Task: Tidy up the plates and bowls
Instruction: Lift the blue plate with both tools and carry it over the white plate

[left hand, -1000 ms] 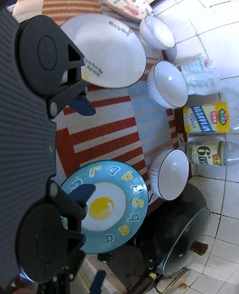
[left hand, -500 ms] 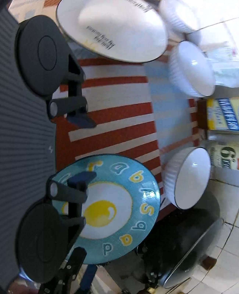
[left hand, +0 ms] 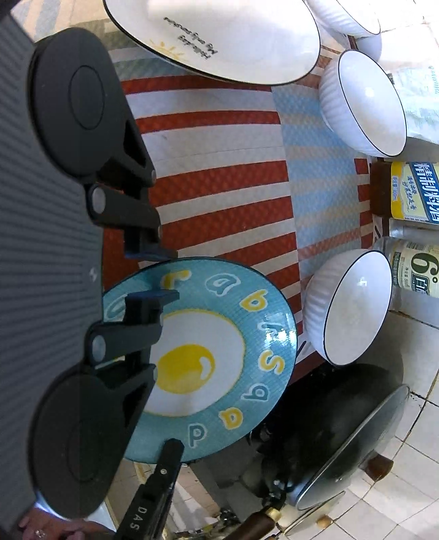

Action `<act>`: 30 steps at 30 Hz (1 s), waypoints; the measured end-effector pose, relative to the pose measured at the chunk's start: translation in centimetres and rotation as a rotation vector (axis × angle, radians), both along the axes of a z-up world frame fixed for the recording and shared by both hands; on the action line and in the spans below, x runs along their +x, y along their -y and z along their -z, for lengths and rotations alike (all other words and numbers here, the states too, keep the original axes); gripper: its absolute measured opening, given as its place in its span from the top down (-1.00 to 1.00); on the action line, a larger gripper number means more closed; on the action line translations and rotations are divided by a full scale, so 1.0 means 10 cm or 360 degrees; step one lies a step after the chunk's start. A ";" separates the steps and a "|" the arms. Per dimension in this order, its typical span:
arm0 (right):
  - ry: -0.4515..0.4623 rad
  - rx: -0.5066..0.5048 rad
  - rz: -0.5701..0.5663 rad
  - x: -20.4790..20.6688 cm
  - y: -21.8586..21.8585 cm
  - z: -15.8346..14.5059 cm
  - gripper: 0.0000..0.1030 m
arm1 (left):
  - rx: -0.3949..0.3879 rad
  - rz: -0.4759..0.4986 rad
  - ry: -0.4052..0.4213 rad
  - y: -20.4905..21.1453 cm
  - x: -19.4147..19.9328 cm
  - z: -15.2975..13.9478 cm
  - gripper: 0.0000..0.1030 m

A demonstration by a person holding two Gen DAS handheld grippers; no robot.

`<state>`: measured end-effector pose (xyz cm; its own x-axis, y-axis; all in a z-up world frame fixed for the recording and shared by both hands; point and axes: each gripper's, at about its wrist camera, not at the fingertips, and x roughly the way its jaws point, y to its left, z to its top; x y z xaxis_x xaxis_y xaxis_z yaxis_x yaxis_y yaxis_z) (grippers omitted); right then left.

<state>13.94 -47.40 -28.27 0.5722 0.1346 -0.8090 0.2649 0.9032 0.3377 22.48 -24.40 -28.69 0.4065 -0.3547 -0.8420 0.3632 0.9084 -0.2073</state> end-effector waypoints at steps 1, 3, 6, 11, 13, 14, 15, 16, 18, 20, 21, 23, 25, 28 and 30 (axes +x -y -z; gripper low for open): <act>-0.0001 0.0015 0.0003 0.01 0.00 0.02 0.67 | -0.0010 -0.0003 0.0004 0.01 0.01 0.02 0.62; -0.0014 0.0069 0.0015 0.02 0.01 0.04 0.60 | 0.0009 -0.0009 0.0034 0.07 0.00 0.03 0.61; -0.0048 0.0078 0.0020 0.04 -0.01 0.03 0.59 | 0.0034 -0.0007 0.0041 0.09 -0.03 0.03 0.60; -0.0033 0.0077 -0.0039 0.06 -0.02 -0.02 0.61 | 0.0085 -0.0008 0.0127 0.11 -0.09 -0.09 0.60; -0.0025 0.0087 -0.0048 0.06 -0.03 -0.08 0.61 | 0.0106 0.0008 0.0154 0.11 -0.10 -0.16 0.61; -0.0021 0.0082 -0.0059 0.06 -0.03 -0.10 0.61 | 0.0121 0.0008 0.0164 0.11 -0.11 -0.19 0.61; -0.0023 0.0087 -0.0071 0.07 -0.04 -0.12 0.61 | 0.0142 0.0005 0.0173 0.10 -0.13 -0.22 0.61; -0.0028 0.0093 -0.0088 0.07 -0.05 -0.14 0.60 | 0.0148 0.0004 0.0178 0.08 -0.15 -0.24 0.61; -0.0020 0.0089 -0.0119 0.06 -0.07 -0.17 0.60 | 0.0147 -0.0010 0.0184 0.03 -0.20 -0.28 0.61; -0.0020 0.0102 -0.0146 0.06 -0.09 -0.21 0.61 | 0.0148 -0.0024 0.0170 -0.03 -0.26 -0.33 0.61; -0.0025 0.0102 -0.0166 0.06 -0.10 -0.24 0.60 | 0.0151 -0.0035 0.0157 -0.06 -0.29 -0.36 0.61; -0.0032 0.0104 -0.0213 0.07 -0.15 -0.30 0.60 | 0.0167 -0.0073 0.0114 -0.12 -0.35 -0.43 0.61; -0.0050 0.0130 -0.0266 0.09 -0.19 -0.33 0.60 | 0.0206 -0.0092 0.0113 -0.17 -0.40 -0.51 0.61; -0.0050 0.0165 -0.0308 0.11 -0.25 -0.38 0.60 | 0.0216 -0.0144 0.0099 -0.28 -0.46 -0.62 0.61; -0.0051 0.0166 -0.0340 0.15 -0.32 -0.43 0.60 | 0.0205 -0.0176 0.0100 -0.37 -0.49 -0.70 0.61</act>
<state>15.40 -44.18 -23.95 0.4963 0.3338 -0.8014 0.0837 0.9004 0.4269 17.60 -20.74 -21.70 0.4904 -0.1960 -0.8492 0.2684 0.9610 -0.0669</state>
